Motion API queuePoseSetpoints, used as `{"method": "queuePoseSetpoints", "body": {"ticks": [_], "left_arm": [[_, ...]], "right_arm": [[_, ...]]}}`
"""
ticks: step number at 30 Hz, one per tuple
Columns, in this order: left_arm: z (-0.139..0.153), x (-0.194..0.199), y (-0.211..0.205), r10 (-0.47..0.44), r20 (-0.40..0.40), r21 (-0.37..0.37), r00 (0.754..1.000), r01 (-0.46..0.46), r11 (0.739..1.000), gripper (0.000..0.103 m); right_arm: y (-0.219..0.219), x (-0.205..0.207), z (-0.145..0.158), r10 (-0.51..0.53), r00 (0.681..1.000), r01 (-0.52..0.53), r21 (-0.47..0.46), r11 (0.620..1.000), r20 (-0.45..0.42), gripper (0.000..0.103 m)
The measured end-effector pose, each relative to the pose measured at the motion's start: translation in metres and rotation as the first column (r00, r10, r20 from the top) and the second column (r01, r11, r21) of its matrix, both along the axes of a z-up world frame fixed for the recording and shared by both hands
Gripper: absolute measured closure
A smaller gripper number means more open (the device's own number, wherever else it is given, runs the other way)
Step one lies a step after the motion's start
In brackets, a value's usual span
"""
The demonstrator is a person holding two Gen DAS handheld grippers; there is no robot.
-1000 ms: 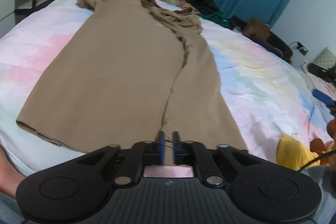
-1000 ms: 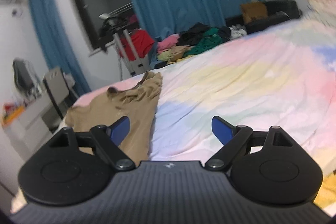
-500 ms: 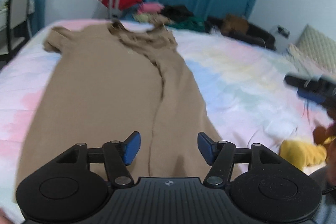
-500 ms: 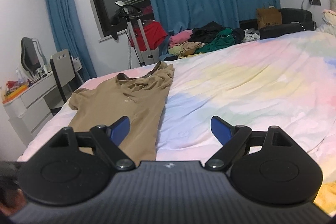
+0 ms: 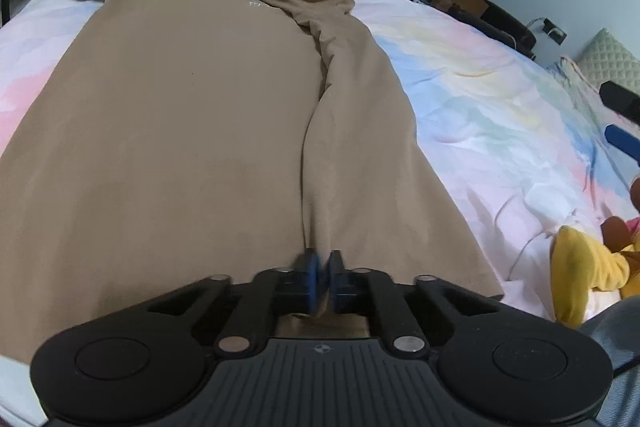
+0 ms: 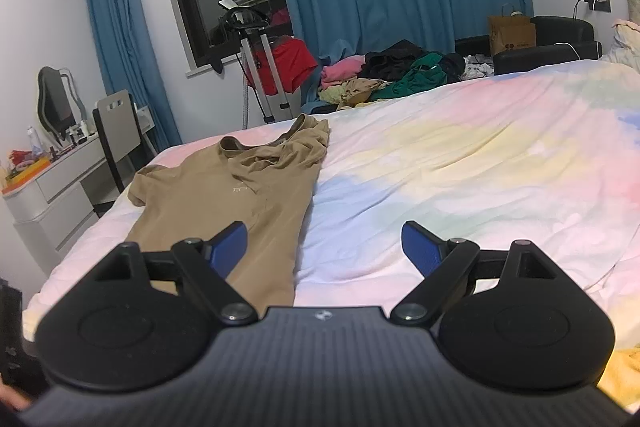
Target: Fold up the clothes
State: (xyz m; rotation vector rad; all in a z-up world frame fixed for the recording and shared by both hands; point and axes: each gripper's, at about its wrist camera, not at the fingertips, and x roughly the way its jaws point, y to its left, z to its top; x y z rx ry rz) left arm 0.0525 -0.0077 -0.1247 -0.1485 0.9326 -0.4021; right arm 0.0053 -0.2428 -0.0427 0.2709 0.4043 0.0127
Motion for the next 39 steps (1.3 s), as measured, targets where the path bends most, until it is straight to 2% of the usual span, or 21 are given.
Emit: {"method": "queuePoseSetpoints", "body": {"ticks": [3, 6, 11, 12, 14, 15, 17, 21, 22, 23, 26, 29, 32, 35, 39], "left_arm": [[0.007, -0.009, 0.008, 0.018, -0.009, -0.06, 1.0, -0.018, 0.998, 0.1], [0.008, -0.017, 0.009, 0.03, -0.038, -0.073, 0.999, -0.033, 0.997, 0.1], [0.011, -0.023, -0.002, 0.016, 0.012, -0.005, 1.0, -0.016, 1.0, 0.099], [0.012, -0.023, -0.004, 0.011, 0.024, 0.003, 1.0, -0.011, 1.0, 0.095], [0.016, -0.026, -0.007, -0.003, 0.051, 0.017, 0.999, 0.002, 1.0, 0.077], [0.019, -0.029, -0.008, -0.011, 0.067, 0.023, 0.998, 0.01, 1.0, 0.07], [0.027, -0.033, -0.009, -0.02, 0.1, 0.032, 0.995, 0.017, 0.999, 0.049], [0.05, -0.036, -0.014, -0.013, 0.206, 0.081, 0.978, -0.004, 0.997, 0.029], [0.057, -0.035, -0.015, -0.005, 0.237, 0.095, 0.971, -0.018, 0.995, 0.019], [0.065, -0.034, -0.016, -0.001, 0.26, 0.101, 0.966, -0.026, 0.995, 0.015], [0.087, -0.029, -0.018, 0.004, 0.317, 0.111, 0.948, -0.041, 0.993, 0.009], [0.112, -0.021, -0.024, 0.013, 0.394, 0.131, 0.919, -0.07, 0.989, 0.001], [0.131, -0.007, -0.029, 0.014, 0.452, 0.13, 0.892, -0.082, 0.988, 0.0], [0.134, 0.01, -0.027, 0.035, 0.468, 0.106, 0.883, -0.095, 0.99, 0.0], [0.125, 0.02, -0.016, 0.073, 0.467, 0.071, 0.881, -0.12, 0.99, 0.0]], "right_arm": [[0.002, 0.0, 0.001, -0.001, 1.0, 0.001, -0.007, 1.0, 0.001, 0.017], [0.002, 0.0, 0.001, 0.0, 1.0, 0.0, -0.013, 1.0, 0.001, 0.017], [0.002, 0.0, 0.0, 0.003, 1.0, -0.003, -0.021, 1.0, 0.0, 0.017], [0.002, 0.0, 0.0, 0.005, 1.0, -0.004, -0.022, 1.0, 0.002, 0.017], [0.0, -0.002, 0.001, 0.007, 1.0, -0.007, -0.021, 1.0, 0.005, 0.017], [0.0, -0.002, 0.001, 0.01, 1.0, -0.009, -0.019, 1.0, 0.008, 0.017], [0.0, -0.003, 0.001, 0.014, 1.0, -0.013, -0.018, 1.0, 0.012, 0.017], [0.002, -0.004, 0.002, 0.013, 1.0, -0.013, -0.025, 1.0, 0.024, 0.017], [0.002, -0.005, 0.002, 0.013, 1.0, -0.012, -0.026, 1.0, 0.027, 0.017], [0.002, -0.005, 0.002, 0.012, 1.0, -0.011, -0.026, 1.0, 0.029, 0.017], [0.003, -0.005, 0.003, 0.007, 0.999, -0.006, -0.029, 1.0, 0.033, 0.017], [0.003, -0.005, 0.003, 0.001, 0.999, 0.0, -0.031, 1.0, 0.035, 0.017], [0.003, -0.005, 0.003, -0.005, 0.999, 0.006, -0.033, 0.999, 0.037, 0.017], [0.004, -0.005, 0.002, -0.011, 0.999, 0.013, -0.034, 0.999, 0.04, 0.017], [0.005, -0.007, 0.002, -0.017, 0.998, 0.019, -0.043, 0.999, 0.054, 0.017]]}}
